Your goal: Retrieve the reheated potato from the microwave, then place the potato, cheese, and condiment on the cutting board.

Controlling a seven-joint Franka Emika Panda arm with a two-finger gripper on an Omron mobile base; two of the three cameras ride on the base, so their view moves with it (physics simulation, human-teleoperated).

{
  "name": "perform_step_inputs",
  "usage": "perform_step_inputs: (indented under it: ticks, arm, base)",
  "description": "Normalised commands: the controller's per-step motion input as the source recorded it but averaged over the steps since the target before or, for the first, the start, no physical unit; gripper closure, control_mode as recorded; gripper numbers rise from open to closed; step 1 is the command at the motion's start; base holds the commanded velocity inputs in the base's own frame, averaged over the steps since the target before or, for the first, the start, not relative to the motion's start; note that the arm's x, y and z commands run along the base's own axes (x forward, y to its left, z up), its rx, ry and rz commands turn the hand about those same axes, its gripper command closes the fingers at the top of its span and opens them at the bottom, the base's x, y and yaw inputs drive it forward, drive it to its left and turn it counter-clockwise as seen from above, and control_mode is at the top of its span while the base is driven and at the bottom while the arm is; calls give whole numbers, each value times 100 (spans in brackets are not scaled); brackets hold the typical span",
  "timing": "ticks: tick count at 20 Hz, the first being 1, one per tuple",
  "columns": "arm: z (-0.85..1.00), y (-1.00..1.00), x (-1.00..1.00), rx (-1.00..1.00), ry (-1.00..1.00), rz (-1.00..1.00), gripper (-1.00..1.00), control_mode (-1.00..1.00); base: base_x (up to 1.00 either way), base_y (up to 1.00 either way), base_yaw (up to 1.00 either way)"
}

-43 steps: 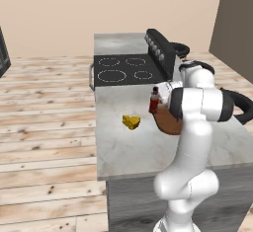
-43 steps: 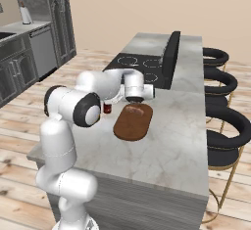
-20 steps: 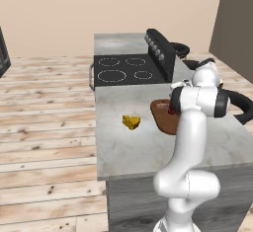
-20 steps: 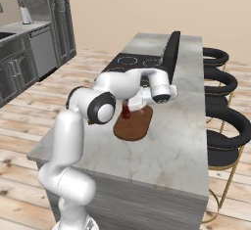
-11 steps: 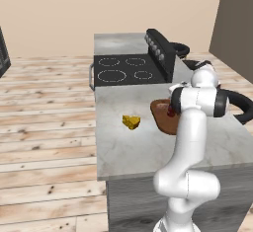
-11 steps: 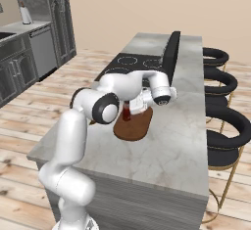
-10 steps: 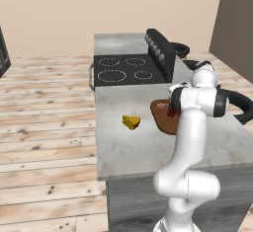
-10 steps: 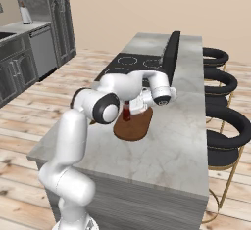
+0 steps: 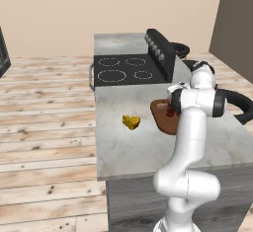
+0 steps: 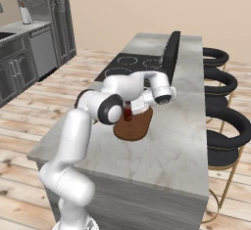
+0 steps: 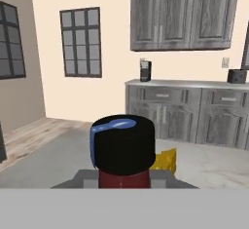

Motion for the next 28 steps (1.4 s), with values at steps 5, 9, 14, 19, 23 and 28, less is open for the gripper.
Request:
perform_step_inputs:
  ticks: [5, 9, 14, 19, 23, 28]
  arm:
    - [-11, -8, 17, 0, 0, 4, 100, -100]
    - [-9, -5, 23, 0, -1, 2, 100, -100]
    - [-9, -1, 27, 3, -2, 3, 100, -100]
    - [-18, -5, 8, 1, 0, 3, 100, -100]
    - [-26, -6, 3, 0, 0, 3, 100, -100]
    - [-19, -3, 14, 0, 0, 2, 100, -100]
  base:
    - [0, 0, 0]
    - [0, 0, 0]
    - [0, 0, 0]
    - [0, 0, 0]
    - [0, 0, 0]
    - [0, 0, 0]
